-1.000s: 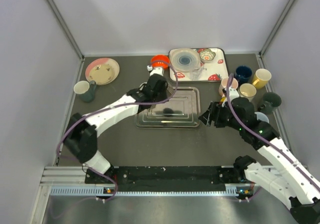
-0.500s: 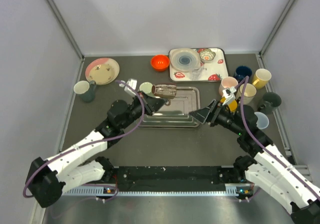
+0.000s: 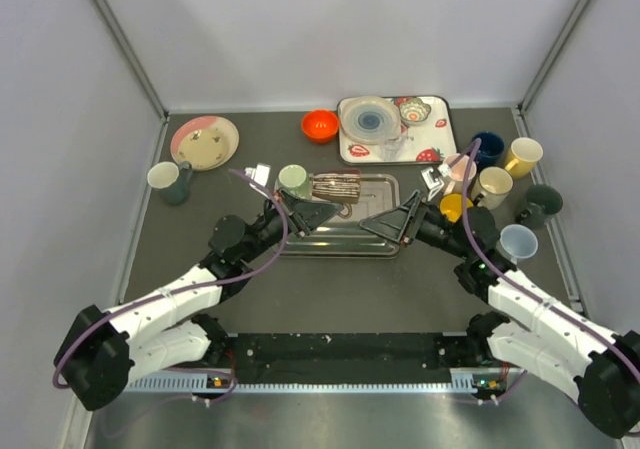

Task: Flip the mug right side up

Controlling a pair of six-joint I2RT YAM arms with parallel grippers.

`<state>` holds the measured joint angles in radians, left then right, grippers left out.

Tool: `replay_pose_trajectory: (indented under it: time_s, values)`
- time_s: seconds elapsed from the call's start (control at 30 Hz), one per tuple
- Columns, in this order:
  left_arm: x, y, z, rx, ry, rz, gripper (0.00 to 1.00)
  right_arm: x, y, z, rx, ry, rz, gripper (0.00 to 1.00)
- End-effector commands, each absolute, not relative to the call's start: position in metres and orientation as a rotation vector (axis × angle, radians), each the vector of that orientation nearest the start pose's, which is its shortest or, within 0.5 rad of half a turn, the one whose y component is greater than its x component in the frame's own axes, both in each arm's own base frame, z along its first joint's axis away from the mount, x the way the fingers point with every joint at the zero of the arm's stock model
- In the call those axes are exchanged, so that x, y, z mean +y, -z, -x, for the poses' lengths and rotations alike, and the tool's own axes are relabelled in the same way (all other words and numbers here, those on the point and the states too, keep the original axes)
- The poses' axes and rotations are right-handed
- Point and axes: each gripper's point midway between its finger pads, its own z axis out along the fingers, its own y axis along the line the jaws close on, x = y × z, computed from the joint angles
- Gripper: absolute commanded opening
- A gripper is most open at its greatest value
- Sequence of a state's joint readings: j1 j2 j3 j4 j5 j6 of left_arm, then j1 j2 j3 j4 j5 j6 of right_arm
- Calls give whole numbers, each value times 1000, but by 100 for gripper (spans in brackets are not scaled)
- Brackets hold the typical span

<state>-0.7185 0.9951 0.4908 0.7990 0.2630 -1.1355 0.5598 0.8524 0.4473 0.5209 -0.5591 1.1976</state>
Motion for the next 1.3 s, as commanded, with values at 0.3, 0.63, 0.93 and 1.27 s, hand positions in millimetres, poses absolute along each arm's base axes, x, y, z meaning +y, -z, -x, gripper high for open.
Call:
replay_pose_trajectory:
  time_s: [0.3,0.63,0.93,1.27]
  values:
    - [-295,-350,-196,1391,1800,-50,0,283,-335,-187,1614,-1774,161,56]
    - [-298,-348,-193,1401,1808,-60,0,289,-327,-197,1654,-1754,145,44]
    - [-299,-344,-189,1413,1815,-61,0,291,-330,-199,1640,-1769,144,36]
    - [-304,-339,-187,1428,1826,-68,0,299,-330,-200,1648,-1783,155,28]
